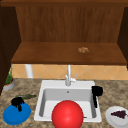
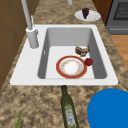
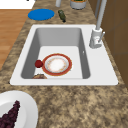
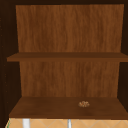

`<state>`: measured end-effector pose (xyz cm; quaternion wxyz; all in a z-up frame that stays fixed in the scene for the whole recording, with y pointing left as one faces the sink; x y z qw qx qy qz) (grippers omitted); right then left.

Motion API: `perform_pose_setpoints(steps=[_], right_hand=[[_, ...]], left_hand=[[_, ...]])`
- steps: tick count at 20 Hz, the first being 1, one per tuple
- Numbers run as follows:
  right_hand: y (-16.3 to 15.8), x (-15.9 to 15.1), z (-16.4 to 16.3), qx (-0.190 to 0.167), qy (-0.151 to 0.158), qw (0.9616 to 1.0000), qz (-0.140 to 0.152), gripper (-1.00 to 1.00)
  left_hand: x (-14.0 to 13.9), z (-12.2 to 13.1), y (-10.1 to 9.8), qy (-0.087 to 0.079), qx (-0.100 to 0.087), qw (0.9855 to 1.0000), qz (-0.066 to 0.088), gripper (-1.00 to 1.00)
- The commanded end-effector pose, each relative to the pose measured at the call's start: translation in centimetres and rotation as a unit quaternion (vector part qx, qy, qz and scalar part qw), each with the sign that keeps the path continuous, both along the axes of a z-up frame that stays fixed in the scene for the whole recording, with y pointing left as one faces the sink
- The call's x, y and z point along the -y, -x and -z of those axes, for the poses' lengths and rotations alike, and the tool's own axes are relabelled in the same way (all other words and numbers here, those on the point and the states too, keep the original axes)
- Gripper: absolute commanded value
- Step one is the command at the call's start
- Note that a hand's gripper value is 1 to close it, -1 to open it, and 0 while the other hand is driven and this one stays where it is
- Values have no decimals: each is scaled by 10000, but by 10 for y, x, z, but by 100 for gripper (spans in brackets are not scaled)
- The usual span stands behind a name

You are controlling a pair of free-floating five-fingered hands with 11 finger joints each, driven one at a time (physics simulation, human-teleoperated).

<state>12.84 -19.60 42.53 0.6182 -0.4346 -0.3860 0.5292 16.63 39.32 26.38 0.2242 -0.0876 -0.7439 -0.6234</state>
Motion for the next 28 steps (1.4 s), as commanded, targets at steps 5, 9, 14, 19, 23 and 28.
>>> perform_pose_setpoints(steps=[5, 9, 14, 19, 23, 28], right_hand=[[45, -16, -63, 252, -5, 9997, 2, -100], [67, -26, -92, 370, 0, 9993, 9, -100], [87, -34, -127, 599, 12, 9982, 19, -100], [95, -38, -166, 687, 9, 9976, 26, -100], [94, -39, -198, 656, 88, 9978, 22, -100], [92, -43, -238, 726, 28, 9974, 19, -100]], left_hand=[[0, 0, 0, 0, 0, 10000, 0, 0], [0, 0, 0, 0, 0, 10000, 0, 0], [0, 0, 0, 0, 0, 10000, 0, 0], [0, 0, 0, 0, 0, 10000, 0, 0], [0, 0, 0, 0, 0, 10000, 0, 0], [0, 0, 0, 0, 0, 10000, 0, 0]])
